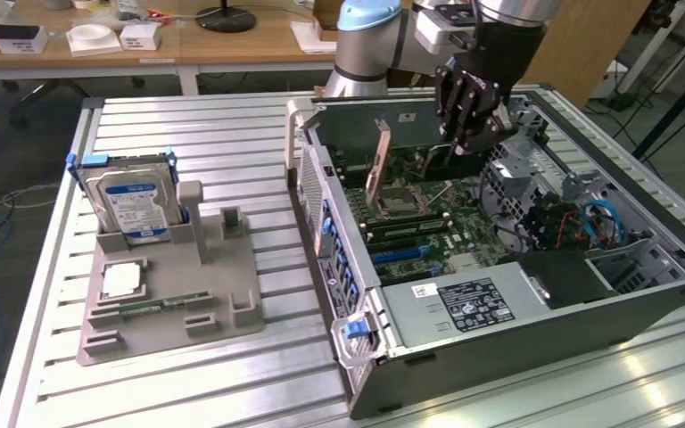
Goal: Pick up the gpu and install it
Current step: 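Insert the gpu into the slot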
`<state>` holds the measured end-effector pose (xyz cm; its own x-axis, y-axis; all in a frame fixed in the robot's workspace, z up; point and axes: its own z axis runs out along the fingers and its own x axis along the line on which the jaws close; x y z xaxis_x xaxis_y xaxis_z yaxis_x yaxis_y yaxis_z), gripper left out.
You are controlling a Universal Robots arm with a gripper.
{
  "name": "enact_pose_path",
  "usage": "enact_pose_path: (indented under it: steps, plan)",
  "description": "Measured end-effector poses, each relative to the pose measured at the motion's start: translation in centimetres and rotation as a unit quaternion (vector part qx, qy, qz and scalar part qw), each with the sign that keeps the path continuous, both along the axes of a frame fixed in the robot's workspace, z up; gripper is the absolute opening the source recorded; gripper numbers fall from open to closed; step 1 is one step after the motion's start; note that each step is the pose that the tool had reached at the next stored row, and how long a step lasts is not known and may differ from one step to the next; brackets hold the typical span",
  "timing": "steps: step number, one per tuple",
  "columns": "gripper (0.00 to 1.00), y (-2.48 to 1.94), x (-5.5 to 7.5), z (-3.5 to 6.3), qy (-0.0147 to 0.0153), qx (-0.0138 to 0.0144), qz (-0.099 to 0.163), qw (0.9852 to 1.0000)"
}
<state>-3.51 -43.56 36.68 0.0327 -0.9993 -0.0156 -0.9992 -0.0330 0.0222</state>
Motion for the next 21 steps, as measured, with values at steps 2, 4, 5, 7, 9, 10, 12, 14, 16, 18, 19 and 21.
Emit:
enact_pose_path:
  steps: [2,4,5,7,9,10,12,14,16,18,19,21]
  plan:
    - [0.26,0.00,-0.01,0.00,0.0000,0.0000,-0.007,1.0000]
    - [0.26,0.00,-0.02,0.00,0.0000,0.0000,-0.010,1.0000]
    - [0.26,0.00,-0.02,-0.01,0.0000,0.0000,-0.010,0.9999]
    - [0.26,0.00,-0.02,-0.01,0.0000,0.0000,-0.010,0.9999]
    - [0.26,0.00,-0.02,0.00,0.0000,0.0000,-0.010,0.9999]
    - [0.26,0.00,-0.02,-0.01,0.0000,0.0000,-0.010,0.9999]
    - [0.26,0.00,-0.02,0.00,0.0000,0.0000,-0.010,0.9999]
    - [0.26,0.00,-0.02,-0.01,0.0000,0.0000,-0.010,0.9999]
    - [0.26,0.00,-0.02,0.00,0.0000,0.0000,-0.010,0.9999]
    - [0.26,-0.01,-0.02,-0.13,0.0000,0.0001,-0.010,0.9999]
    - [0.26,0.00,-0.03,-0.30,0.0000,0.0000,-0.010,0.9999]
    - [0.26,0.00,-0.08,-0.66,-0.0001,0.0001,-0.011,0.9999]
